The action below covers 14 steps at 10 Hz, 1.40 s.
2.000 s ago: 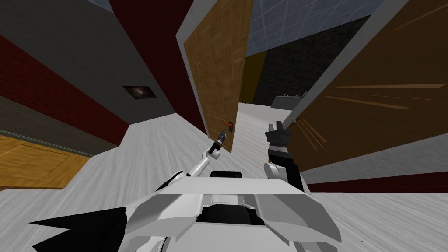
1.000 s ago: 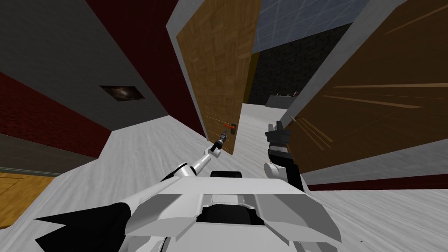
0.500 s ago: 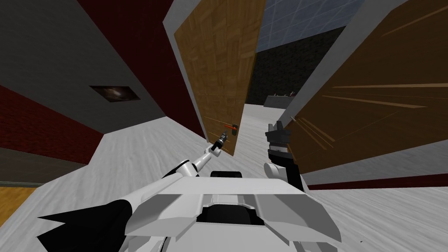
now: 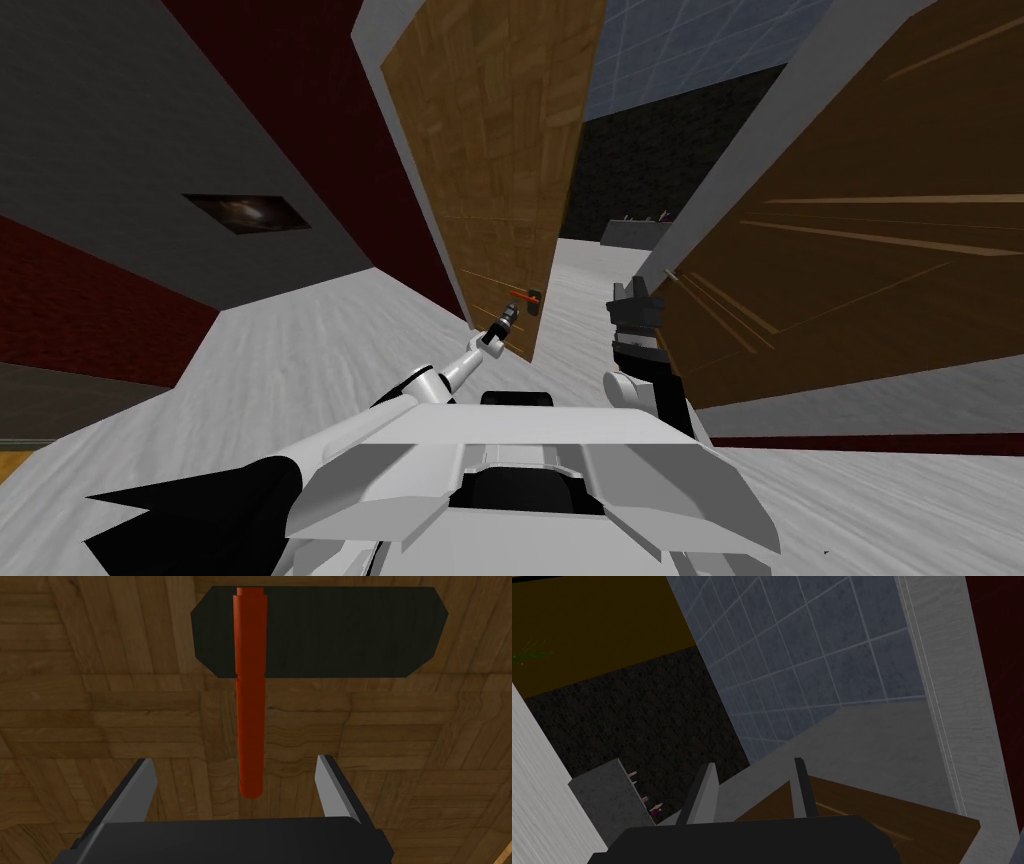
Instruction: Push the door open
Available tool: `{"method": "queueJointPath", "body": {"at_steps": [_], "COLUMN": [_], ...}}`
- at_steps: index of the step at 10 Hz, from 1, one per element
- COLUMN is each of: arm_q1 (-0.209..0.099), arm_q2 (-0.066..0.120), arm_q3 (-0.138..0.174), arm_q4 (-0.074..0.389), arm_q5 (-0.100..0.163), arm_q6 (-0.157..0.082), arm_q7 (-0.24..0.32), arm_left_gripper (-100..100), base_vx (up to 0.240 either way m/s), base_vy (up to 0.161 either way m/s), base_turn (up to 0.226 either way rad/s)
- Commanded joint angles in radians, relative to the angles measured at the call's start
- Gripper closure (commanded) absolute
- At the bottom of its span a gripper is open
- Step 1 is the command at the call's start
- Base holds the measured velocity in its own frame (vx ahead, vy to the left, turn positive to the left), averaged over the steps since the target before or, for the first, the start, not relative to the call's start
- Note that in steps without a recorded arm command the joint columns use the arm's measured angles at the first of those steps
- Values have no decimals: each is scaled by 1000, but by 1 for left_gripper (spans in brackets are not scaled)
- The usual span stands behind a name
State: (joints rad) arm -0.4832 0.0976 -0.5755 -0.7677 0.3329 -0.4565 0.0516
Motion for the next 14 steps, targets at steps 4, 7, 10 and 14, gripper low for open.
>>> {"method": "queueJointPath", "body": {"at_steps": [4, 7, 10, 14], "arm_q1": [-3, -3, -3, -3], "arm_q2": [-7, -8, -8, -3], "arm_q3": [16, 16, 16, 38], "arm_q4": [16, 16, 16, 24], "arm_q5": [-3, -3, -3, -2], "arm_q6": [-7, -7, -7, -6], "arm_q7": [-4, -4, -4, -11], "arm_left_gripper": [-100, 100, 100, 100], "base_vx": [187, 79, -19, 46], "base_vy": [-98, -37, 10, -51], "base_turn": [-31, -2, -6, 23]}}
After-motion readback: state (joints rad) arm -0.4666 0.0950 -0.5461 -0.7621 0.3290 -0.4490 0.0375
